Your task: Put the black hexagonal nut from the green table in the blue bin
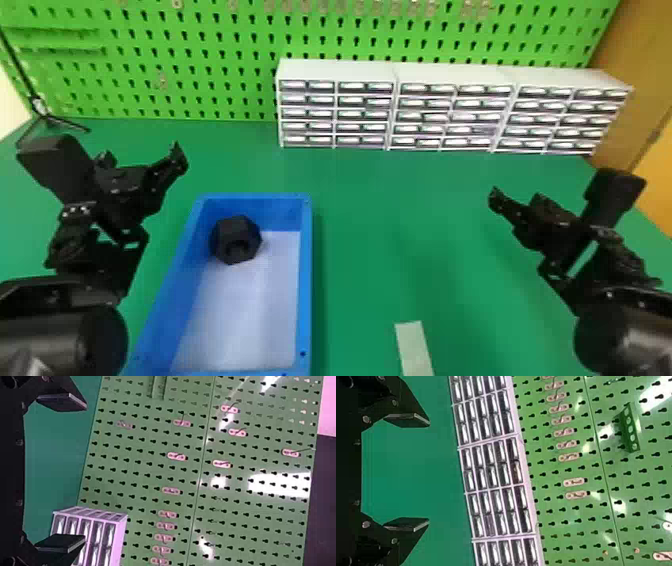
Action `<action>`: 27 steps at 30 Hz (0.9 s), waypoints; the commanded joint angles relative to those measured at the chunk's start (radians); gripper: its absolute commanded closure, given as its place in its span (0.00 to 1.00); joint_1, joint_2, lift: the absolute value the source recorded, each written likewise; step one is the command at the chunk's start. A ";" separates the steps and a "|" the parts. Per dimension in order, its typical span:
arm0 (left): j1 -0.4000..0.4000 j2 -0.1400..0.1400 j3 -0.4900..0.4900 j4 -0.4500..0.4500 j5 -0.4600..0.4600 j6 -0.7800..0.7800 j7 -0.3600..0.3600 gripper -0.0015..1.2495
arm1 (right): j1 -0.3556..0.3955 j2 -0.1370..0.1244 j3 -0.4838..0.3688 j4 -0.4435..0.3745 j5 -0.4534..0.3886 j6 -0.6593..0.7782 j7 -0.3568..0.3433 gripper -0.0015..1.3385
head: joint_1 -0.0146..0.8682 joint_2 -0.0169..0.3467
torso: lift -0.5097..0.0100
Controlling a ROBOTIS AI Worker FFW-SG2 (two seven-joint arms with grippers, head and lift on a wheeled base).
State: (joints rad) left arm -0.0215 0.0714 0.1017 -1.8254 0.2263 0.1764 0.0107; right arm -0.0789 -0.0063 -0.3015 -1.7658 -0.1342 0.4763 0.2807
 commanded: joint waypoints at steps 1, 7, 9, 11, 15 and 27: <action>0.000 -0.001 0.000 0.000 -0.001 0.000 0.000 0.10 | -0.004 -0.001 0.002 0.000 0.001 0.001 0.000 0.29 | 0.80 0.07 | 0.79; 0.002 -0.001 0.000 0.000 -0.001 0.000 0.000 0.10 | -0.002 -0.001 0.004 0.000 0.001 0.001 0.000 0.29 | 0.80 0.07 | 0.79; 0.002 0.001 0.000 0.000 -0.001 0.000 0.000 0.10 | -0.002 -0.001 0.004 0.000 0.001 0.001 0.000 0.29 | 0.80 0.07 | 0.79; 0.002 -0.001 0.000 0.000 -0.001 0.000 0.000 0.10 | -0.002 -0.001 0.004 0.000 0.001 0.001 0.000 0.29 | 0.80 0.07 | 0.79; 0.000 -0.001 0.000 0.000 -0.001 0.000 0.000 0.10 | -0.002 0.000 0.005 0.002 0.002 0.001 0.000 0.29 | 0.80 0.07 | 0.79; 0.000 -0.001 0.001 0.000 -0.001 0.000 0.000 0.10 | -0.002 -0.003 0.005 0.002 0.002 0.001 0.000 0.29 | 0.80 0.07 | 0.79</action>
State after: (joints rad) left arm -0.0215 0.0706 0.1018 -1.8254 0.2255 0.1764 0.0107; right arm -0.0813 -0.0074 -0.2974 -1.7641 -0.1332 0.4770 0.2807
